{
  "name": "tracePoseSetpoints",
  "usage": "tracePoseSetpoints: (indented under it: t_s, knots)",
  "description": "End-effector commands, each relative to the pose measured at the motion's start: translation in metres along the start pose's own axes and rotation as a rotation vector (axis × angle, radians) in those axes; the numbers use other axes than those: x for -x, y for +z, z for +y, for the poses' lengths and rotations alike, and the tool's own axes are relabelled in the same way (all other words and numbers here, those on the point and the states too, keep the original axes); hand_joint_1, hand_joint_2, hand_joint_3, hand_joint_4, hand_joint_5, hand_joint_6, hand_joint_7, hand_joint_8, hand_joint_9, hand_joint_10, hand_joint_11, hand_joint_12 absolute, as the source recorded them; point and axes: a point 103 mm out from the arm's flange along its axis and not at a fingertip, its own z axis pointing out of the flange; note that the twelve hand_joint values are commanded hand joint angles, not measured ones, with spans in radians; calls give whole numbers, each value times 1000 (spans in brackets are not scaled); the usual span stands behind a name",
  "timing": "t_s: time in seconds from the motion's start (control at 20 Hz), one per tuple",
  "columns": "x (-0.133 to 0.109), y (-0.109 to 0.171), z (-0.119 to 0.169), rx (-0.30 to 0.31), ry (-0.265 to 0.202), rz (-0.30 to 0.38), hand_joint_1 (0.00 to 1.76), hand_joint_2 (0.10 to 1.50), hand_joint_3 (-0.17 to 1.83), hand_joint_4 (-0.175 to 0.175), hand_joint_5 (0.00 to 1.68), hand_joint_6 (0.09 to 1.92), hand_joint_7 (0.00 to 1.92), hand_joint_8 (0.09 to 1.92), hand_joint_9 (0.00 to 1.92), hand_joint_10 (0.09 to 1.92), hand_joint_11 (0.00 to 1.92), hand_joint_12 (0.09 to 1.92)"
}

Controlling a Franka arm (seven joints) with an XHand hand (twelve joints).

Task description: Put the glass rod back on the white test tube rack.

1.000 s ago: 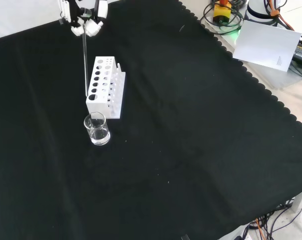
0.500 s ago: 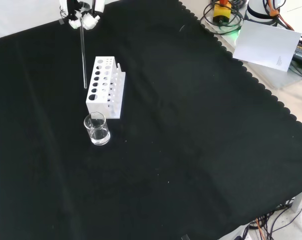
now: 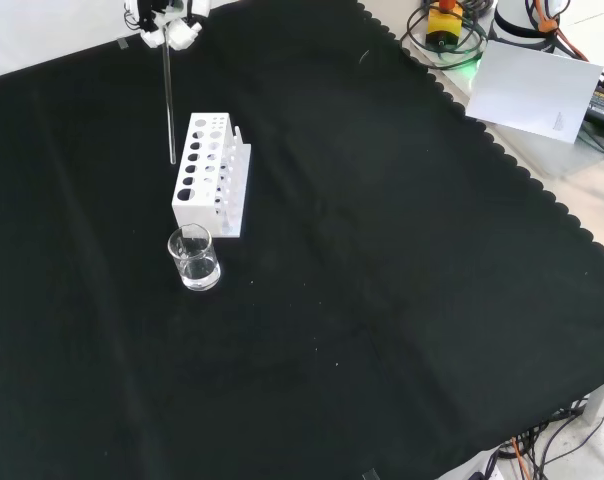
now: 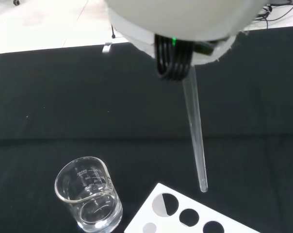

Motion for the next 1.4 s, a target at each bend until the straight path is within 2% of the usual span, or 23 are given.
tracePoseSetpoints:
  t_s: [0.05,0.3,0.75,1.2,1.4]
  knots:
    - [0,1,-3,7,-2,-7,1331,561,814,-175,1345,331,1352,873,1847,751,1439,979]
    - [-9,3,-10,20,-13,-17,1331,561,814,-175,1345,331,1352,872,1847,751,1439,978]
    - [-23,12,-11,-11,-44,3,1331,561,814,-175,1346,331,1352,872,1847,751,1439,978]
    - [-25,15,-10,-19,-52,6,1331,560,815,-175,1346,331,1352,872,1847,751,1440,978]
    - [-14,23,-12,-19,-41,22,1331,560,815,-175,1346,331,1352,872,1847,751,1440,978]
